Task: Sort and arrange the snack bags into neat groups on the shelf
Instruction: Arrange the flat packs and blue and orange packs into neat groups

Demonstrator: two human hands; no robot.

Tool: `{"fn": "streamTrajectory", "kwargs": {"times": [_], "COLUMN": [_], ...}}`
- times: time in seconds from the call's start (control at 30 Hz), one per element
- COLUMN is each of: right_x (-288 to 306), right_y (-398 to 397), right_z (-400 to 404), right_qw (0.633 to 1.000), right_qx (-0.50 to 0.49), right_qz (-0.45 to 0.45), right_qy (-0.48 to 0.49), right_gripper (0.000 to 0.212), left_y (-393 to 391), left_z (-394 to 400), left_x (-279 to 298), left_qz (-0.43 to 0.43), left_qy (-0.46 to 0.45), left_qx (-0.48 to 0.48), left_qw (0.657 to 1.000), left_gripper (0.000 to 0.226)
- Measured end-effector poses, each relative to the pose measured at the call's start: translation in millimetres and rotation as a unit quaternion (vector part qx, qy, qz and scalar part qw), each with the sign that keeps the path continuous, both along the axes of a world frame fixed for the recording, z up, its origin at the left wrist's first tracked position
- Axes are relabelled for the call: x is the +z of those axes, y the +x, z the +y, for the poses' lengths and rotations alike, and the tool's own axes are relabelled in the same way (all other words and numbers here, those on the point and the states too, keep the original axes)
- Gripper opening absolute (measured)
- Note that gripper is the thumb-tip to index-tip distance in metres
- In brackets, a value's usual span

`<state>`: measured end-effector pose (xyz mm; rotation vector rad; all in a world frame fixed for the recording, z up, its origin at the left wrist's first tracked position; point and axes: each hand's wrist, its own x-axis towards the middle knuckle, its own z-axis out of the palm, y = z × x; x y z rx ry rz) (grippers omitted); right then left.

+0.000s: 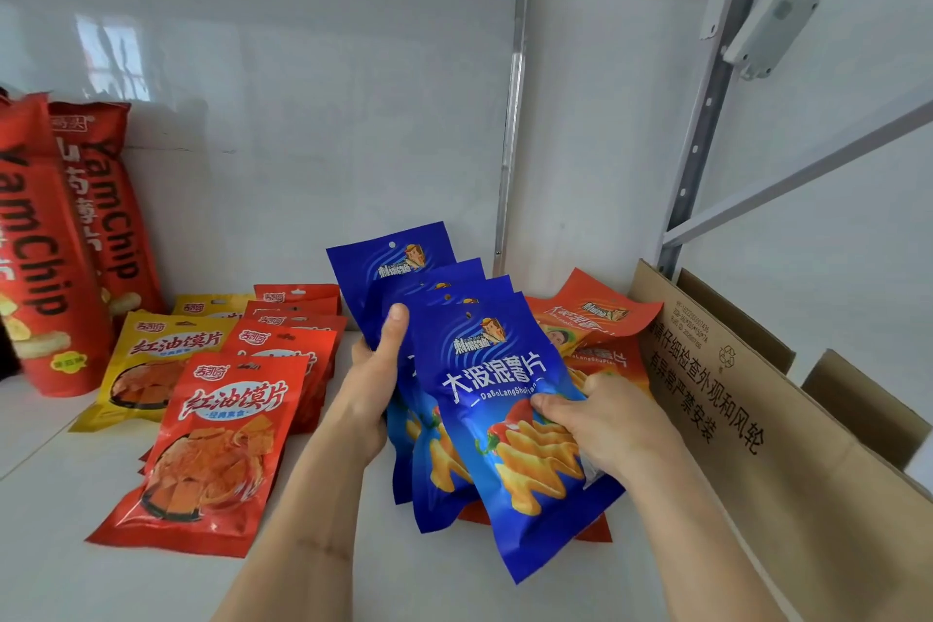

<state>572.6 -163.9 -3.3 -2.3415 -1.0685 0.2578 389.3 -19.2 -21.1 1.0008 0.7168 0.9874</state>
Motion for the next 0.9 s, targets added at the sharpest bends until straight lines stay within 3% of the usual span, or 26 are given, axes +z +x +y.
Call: {"fn": "streamTrajectory", "kwargs": {"times": [0.37, 0.57, 0.77, 0.9], "right_x": [12.0, 14.4, 2.4, -12.3], "right_y": [-22.3, -67.2, -113.1, -125.0], "right_z": [-4.0, 12.8, 47.0, 57.7], "right_qw": [0.999, 0.974, 0.947, 0.933], "right_qx": [0.027, 0.114, 0.185, 0.190], "right_qz": [0.028, 0.167, 0.240, 0.292], "right_qy": [0.015, 0.105, 0.110, 0.086], "right_gripper": [0.055, 0.069, 0.048, 0.050], "left_y": [-6.0, -52.3, -96.0, -100.0], "left_z": [1.0, 11.7, 29.1, 39.8], "left_x": [13.3, 52.1, 64.8, 51.0], "left_qz": [0.022, 0.052, 0.100, 0.149], "left_qy": [-0.049, -0.015, 0.006, 0.007], "left_qx": [0.011, 0.081, 0.113, 0.120], "left_qw": [0.998, 0.995, 0.988, 0.982], "left_gripper": [0.036, 0.034, 0.023, 0.024]}}
